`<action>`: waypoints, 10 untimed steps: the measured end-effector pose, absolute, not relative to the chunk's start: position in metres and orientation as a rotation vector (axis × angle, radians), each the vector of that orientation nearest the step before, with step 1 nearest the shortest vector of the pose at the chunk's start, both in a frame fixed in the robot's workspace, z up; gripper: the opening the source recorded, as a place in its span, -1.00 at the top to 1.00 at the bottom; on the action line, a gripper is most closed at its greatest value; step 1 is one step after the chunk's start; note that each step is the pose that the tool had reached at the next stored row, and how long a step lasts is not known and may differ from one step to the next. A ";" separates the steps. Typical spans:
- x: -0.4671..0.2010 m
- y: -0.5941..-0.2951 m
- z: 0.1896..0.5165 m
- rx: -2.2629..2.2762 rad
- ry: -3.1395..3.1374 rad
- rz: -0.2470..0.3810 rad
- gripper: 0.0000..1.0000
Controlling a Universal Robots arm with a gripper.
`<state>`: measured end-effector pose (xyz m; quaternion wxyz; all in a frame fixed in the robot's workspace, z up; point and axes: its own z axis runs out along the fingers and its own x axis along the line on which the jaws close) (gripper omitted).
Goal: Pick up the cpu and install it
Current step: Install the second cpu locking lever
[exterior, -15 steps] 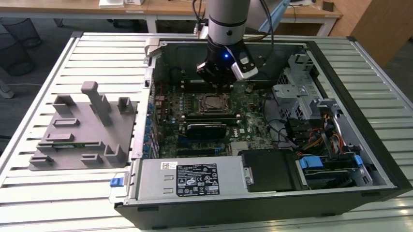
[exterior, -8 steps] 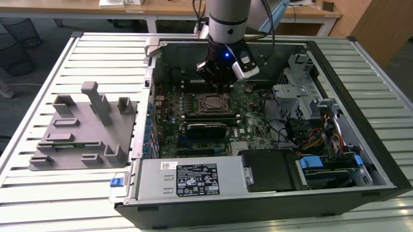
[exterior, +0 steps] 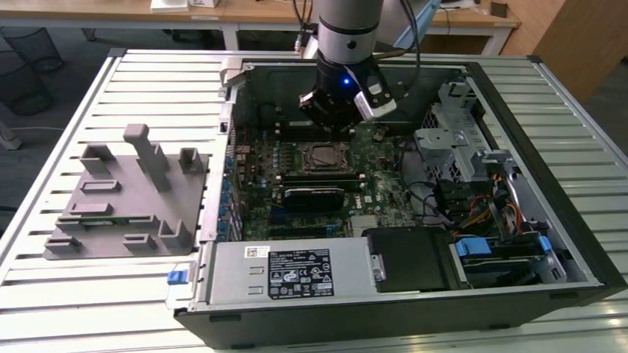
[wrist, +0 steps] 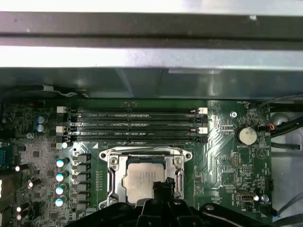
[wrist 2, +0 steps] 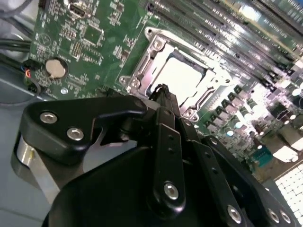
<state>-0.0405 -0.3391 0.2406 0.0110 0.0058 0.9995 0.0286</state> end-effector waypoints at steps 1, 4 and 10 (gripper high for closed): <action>-0.041 -0.341 0.241 0.018 3.118 0.089 0.79; -0.041 -0.352 0.240 0.018 3.118 0.089 0.79; -0.040 -0.361 0.240 0.019 3.129 0.090 0.79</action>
